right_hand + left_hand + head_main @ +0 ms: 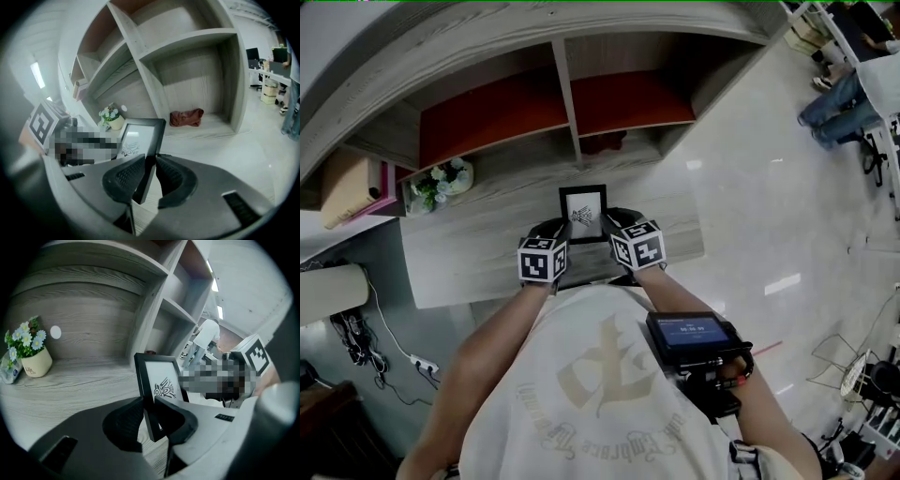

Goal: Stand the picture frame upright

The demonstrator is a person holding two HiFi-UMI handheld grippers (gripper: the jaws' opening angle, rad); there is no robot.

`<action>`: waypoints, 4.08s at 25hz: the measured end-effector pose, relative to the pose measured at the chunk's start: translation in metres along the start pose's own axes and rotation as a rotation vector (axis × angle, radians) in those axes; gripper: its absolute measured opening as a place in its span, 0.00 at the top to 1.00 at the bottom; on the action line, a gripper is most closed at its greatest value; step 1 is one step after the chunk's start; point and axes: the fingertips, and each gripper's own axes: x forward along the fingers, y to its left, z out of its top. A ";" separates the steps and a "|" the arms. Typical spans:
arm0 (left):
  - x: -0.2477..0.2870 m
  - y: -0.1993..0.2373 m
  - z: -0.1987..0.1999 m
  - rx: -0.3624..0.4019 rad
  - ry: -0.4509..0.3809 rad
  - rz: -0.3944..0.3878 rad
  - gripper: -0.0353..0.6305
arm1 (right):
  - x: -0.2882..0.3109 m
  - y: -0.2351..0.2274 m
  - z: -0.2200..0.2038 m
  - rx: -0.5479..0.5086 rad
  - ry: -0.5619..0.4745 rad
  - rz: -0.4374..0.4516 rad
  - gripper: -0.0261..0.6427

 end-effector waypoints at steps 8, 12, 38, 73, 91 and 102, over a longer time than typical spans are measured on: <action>0.005 -0.005 0.008 -0.088 -0.045 0.067 0.82 | 0.000 -0.010 0.017 -0.116 0.004 0.058 0.85; 0.006 -0.009 0.009 -0.106 -0.076 0.095 0.82 | 0.001 -0.015 0.022 -0.153 -0.003 0.087 0.85; 0.039 0.011 0.042 -0.002 -0.126 0.224 0.83 | 0.024 -0.042 0.056 -0.215 -0.111 0.140 0.88; 0.073 0.031 0.085 0.030 -0.124 0.268 0.85 | 0.045 -0.072 0.090 -0.207 -0.126 0.119 0.89; 0.081 0.033 0.084 -0.002 -0.121 0.257 0.82 | 0.050 -0.076 0.089 -0.196 -0.110 0.138 0.90; 0.073 0.034 0.079 -0.079 -0.137 0.251 0.82 | 0.039 -0.085 0.094 -0.213 -0.128 0.111 0.90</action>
